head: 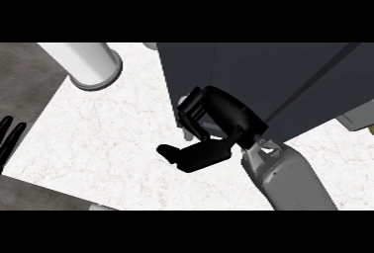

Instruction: Pick up the bottled water, place it into the cabinet and close the cabinet

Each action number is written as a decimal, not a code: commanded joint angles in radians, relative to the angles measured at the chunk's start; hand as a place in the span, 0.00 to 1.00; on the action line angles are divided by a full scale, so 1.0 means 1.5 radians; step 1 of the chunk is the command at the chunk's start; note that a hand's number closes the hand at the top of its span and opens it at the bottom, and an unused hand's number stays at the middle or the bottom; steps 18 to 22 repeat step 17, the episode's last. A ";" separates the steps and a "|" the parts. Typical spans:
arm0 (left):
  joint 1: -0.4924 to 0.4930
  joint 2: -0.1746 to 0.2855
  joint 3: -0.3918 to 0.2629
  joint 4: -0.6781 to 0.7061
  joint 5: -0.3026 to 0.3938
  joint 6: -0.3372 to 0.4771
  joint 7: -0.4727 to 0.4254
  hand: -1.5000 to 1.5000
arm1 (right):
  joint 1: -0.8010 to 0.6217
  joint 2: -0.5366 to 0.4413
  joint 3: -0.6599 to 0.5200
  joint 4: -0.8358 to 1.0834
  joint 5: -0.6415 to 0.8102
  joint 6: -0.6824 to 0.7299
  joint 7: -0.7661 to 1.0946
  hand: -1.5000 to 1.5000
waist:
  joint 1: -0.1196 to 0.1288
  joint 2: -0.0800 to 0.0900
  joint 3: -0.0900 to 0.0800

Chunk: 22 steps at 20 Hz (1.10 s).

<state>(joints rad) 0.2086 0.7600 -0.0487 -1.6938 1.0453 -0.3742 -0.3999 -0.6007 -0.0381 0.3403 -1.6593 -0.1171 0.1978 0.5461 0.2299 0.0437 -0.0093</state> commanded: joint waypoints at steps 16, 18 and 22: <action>0.018 -0.014 0.013 0.022 0.009 -0.029 -0.011 0.00 | -0.266 0.025 -0.098 0.325 -0.057 -0.294 -0.074 0.00 | -0.025 -0.001 0.004; 0.021 -0.013 0.021 0.030 0.002 -0.022 -0.016 0.00 | -0.262 0.025 -0.106 0.332 -0.057 -0.290 -0.082 0.00 | -0.029 0.001 0.004; 0.021 -0.013 0.021 0.030 0.002 -0.022 -0.016 0.00 | -0.262 0.025 -0.106 0.332 -0.057 -0.290 -0.082 0.00 | -0.029 0.001 0.004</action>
